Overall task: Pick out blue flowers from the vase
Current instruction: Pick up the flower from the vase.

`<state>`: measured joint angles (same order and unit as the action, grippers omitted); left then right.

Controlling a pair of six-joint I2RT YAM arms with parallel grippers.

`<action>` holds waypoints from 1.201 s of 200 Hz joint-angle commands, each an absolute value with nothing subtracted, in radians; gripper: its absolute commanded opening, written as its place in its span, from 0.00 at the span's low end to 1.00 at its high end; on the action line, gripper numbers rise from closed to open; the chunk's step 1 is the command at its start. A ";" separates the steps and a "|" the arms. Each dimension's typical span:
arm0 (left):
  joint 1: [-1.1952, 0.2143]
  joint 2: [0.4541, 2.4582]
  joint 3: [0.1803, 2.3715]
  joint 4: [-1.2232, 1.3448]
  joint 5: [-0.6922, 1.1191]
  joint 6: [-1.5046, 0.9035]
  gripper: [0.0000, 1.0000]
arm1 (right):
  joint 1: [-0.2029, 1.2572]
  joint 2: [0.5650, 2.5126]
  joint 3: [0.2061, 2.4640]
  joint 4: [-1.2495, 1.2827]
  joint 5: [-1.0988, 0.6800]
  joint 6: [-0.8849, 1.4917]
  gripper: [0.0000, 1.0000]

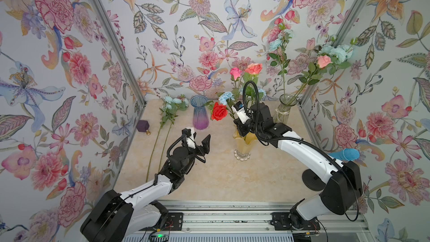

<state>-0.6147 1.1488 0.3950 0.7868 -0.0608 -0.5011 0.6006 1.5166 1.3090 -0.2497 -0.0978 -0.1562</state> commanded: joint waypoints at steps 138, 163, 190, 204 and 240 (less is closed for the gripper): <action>-0.618 1.194 1.299 0.109 0.353 -0.281 0.85 | 0.567 1.365 1.763 -0.332 -0.287 0.080 0.00; -0.615 1.272 1.461 0.058 0.404 -0.289 0.85 | 0.562 1.377 1.807 -0.363 -0.374 0.116 0.00; -0.614 1.238 1.389 0.069 0.526 -0.325 0.85 | 0.562 1.341 1.727 -0.373 -0.478 0.114 0.00; -0.608 1.192 1.299 0.089 0.565 -0.363 0.84 | 0.559 1.328 1.682 -0.375 -0.526 0.122 0.00; -0.588 1.154 1.161 0.145 0.685 -0.392 0.79 | 0.571 1.352 1.625 -0.376 -0.724 0.139 0.00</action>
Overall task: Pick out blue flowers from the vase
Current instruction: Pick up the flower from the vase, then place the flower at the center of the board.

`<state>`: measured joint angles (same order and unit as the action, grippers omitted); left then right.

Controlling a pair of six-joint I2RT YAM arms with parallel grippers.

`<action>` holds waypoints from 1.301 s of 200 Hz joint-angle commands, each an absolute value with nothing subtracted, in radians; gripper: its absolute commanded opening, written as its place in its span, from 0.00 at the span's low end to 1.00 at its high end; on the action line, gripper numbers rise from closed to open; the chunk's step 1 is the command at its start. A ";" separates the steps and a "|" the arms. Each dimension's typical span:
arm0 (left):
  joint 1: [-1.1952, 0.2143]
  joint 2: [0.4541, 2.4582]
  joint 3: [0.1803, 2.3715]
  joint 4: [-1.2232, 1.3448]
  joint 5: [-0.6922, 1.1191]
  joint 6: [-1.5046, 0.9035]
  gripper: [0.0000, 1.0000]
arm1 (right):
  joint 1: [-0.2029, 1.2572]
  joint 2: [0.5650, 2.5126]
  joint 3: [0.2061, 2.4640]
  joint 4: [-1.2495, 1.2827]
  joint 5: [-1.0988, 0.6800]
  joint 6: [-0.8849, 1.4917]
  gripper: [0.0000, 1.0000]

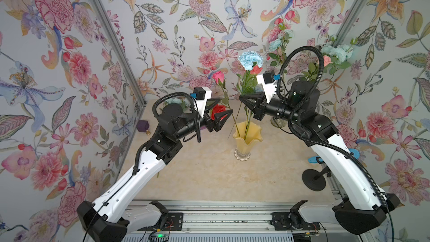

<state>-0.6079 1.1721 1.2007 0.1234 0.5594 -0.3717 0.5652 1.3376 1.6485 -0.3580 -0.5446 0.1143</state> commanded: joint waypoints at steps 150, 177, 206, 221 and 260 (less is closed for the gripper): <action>-0.497 1.215 1.020 0.517 1.031 -0.650 0.49 | 0.588 1.431 1.633 -0.382 -0.903 0.101 0.00; -0.497 1.213 1.018 0.517 1.038 -0.653 0.37 | 0.593 1.442 1.640 -0.382 -0.894 0.098 0.00; -0.497 1.219 1.019 0.513 1.047 -0.657 0.21 | 0.604 1.442 1.645 -0.382 -0.887 0.094 0.00; -0.497 1.222 1.023 0.496 1.047 -0.648 0.16 | 0.607 1.437 1.644 -0.385 -0.878 0.091 0.00; -0.497 1.236 1.026 0.491 1.044 -0.643 0.11 | 0.612 1.427 1.643 -0.389 -0.864 0.084 0.00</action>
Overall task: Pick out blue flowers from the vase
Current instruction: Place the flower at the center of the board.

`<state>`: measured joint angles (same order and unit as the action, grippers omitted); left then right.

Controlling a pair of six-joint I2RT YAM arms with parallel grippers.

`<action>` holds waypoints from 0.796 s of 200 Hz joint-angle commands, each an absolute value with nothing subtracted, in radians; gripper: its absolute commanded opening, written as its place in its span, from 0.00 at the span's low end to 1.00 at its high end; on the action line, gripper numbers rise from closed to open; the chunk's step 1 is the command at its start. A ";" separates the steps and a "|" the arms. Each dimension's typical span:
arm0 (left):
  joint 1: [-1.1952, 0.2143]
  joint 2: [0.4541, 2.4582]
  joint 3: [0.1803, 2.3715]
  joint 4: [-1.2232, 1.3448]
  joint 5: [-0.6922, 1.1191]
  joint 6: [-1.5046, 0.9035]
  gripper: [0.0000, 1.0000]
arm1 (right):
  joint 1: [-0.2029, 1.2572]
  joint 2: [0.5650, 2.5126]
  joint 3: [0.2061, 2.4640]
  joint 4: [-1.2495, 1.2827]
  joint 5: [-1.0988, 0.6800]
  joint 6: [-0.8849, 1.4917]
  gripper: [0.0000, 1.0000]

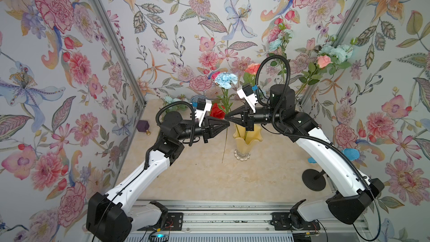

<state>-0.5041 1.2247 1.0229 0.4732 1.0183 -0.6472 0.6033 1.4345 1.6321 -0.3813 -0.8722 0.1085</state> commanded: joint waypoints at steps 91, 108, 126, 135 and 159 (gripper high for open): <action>-0.490 1.210 1.023 0.473 1.001 -0.628 0.00 | 0.621 1.387 1.630 -0.397 -0.845 0.063 0.17; -0.479 1.193 1.022 0.454 0.978 -0.619 0.00 | 0.620 1.366 1.615 -0.390 -0.831 0.056 0.33; -0.475 1.162 0.992 0.434 0.941 -0.615 0.00 | 0.620 1.335 1.589 -0.371 -0.802 0.052 0.45; -0.475 1.143 0.975 0.420 0.913 -0.615 0.00 | 0.618 1.317 1.575 -0.359 -0.787 0.051 0.49; -0.471 1.061 0.921 0.349 0.807 -0.609 0.00 | 0.608 1.267 1.534 -0.330 -0.745 0.051 0.63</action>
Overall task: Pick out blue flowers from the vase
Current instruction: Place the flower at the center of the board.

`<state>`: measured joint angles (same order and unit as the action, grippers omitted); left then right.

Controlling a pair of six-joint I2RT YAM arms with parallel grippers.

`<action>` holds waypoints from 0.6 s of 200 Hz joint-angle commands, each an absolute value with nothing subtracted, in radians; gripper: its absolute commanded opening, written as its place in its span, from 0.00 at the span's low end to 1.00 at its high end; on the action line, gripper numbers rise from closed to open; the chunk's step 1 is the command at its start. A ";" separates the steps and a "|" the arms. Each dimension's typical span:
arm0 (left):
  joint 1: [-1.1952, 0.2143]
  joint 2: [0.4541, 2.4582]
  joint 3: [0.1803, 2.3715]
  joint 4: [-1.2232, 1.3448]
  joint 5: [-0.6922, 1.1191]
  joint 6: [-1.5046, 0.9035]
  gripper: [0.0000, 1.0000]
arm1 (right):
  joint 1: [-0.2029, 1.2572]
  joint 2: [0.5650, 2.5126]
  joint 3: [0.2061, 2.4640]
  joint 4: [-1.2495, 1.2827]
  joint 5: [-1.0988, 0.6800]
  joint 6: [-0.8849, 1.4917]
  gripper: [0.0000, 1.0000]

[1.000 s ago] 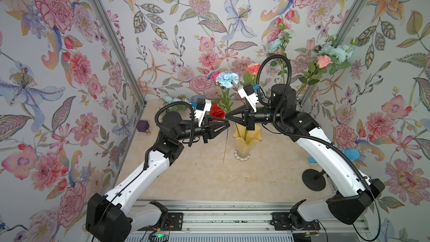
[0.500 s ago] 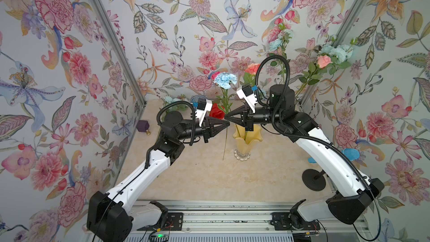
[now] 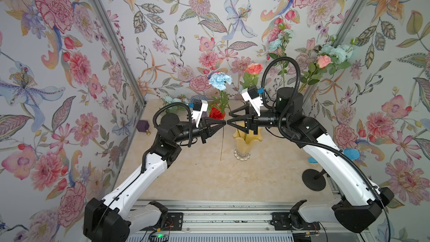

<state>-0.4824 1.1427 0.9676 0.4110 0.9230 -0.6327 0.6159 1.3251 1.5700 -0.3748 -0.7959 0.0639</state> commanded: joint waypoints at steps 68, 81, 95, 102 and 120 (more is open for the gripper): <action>-0.316 0.789 0.712 0.075 0.628 -0.662 0.00 | 0.468 1.149 1.398 -0.212 -0.730 0.125 0.79; -0.248 0.779 0.666 0.055 0.683 -0.674 0.00 | 0.443 1.141 1.382 -0.187 -0.747 0.146 0.80; -0.197 0.792 0.618 0.066 0.742 -0.689 0.00 | 0.431 1.140 1.376 -0.182 -0.758 0.157 0.81; -0.181 0.804 0.597 0.076 0.765 -0.693 0.00 | 0.427 1.142 1.377 -0.182 -0.761 0.159 0.81; -0.163 0.856 0.563 0.103 0.807 -0.697 0.00 | 0.420 1.145 1.375 -0.182 -0.764 0.161 0.81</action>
